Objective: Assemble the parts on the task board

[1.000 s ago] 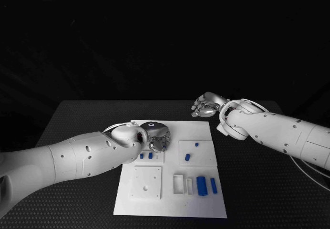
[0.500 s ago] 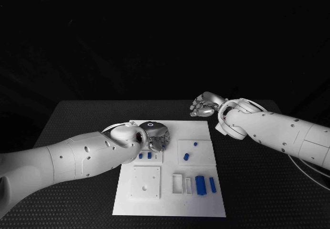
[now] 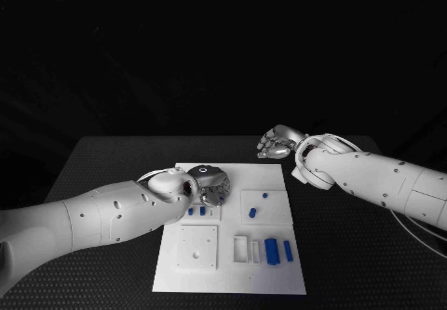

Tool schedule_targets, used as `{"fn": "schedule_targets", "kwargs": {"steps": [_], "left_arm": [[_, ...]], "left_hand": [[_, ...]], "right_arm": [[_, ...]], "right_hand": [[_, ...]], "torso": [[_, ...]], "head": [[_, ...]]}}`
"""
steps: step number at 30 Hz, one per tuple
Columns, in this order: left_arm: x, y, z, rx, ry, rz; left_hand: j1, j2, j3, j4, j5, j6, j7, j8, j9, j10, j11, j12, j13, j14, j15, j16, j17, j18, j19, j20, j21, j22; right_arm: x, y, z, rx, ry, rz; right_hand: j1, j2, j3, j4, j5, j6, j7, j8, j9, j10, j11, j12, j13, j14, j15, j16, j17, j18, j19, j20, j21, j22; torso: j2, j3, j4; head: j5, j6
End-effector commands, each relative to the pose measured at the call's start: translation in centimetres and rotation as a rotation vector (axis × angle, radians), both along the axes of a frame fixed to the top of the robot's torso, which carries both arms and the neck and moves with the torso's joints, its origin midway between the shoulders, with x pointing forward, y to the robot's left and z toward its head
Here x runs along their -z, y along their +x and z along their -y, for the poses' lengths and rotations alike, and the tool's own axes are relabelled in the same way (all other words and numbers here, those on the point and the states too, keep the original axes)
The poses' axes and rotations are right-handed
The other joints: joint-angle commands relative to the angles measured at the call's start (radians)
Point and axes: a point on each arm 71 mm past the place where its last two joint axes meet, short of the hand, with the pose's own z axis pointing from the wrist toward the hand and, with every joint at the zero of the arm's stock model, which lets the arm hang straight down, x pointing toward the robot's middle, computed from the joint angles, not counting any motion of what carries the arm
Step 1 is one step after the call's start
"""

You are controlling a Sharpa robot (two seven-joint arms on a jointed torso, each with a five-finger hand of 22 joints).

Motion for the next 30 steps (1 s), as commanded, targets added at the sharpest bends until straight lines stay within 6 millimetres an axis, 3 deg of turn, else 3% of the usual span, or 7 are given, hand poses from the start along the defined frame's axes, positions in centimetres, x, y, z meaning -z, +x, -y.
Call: {"fn": "schedule_targets", "kwargs": {"steps": [1, 21, 30], "left_arm": [[0.4, -0.07, -0.17, -0.006, 0.002, 0.018], [0.41, -0.17, -0.41, -0.01, -0.01, 0.028], [0.65, -0.15, -0.59, -0.018, 0.022, 0.011]], "left_hand": [[0.002, -0.012, -0.001, 0.001, -0.004, -0.007, 0.002, 0.0, -0.001, -0.049, 0.039, -0.003, -0.032, 0.0, 0.008, 0.004, -0.001, 0.011, 0.009, -0.009, -0.003, 0.019], [0.011, -0.013, 0.007, 0.005, 0.004, 0.02, 0.005, 0.02, 0.003, -0.033, 0.033, 0.008, -0.033, 0.009, 0.002, 0.02, 0.005, 0.018, 0.019, -0.01, 0.003, 0.022], [-0.002, -0.031, 0.0, 0.012, -0.005, -0.003, 0.0, 0.01, -0.005, -0.061, 0.042, -0.002, -0.042, 0.0, 0.011, 0.02, 0.004, 0.018, 0.015, -0.006, 0.003, 0.021]], "right_arm": [[0.06, -0.07, -0.15, -0.017, -0.001, -0.006], [0.15, -0.08, -0.07, -0.018, -0.003, -0.011], [0.17, -0.09, -0.02, -0.018, -0.004, -0.012]], "right_hand": [[0.005, 0.001, -0.005, -0.002, 0.003, -0.006, 0.004, 0.0, -0.001, 0.002, 0.008, -0.006, -0.002, -0.002, 0.006, -0.007, -0.001, -0.004, -0.005, 0.005, -0.006, 0.001], [0.006, 0.002, -0.006, -0.001, 0.004, -0.006, 0.004, 0.0, -0.002, 0.003, 0.008, -0.007, -0.003, -0.002, 0.006, -0.007, -0.003, -0.004, -0.005, 0.005, -0.007, 0.002], [0.006, 0.002, -0.006, -0.001, 0.004, -0.006, 0.004, 0.0, -0.002, 0.003, 0.008, -0.007, -0.004, -0.002, 0.007, -0.007, -0.003, -0.004, -0.005, 0.005, -0.008, 0.002]], "torso": [[0.0, -0.0004, 0.0005], [0.0, 0.0001, -0.0005], [0.0, 0.0003, 0.0004]], "head": [[-0.001, 0.0], [0.0, 0.001], [0.0, 0.0]]}}
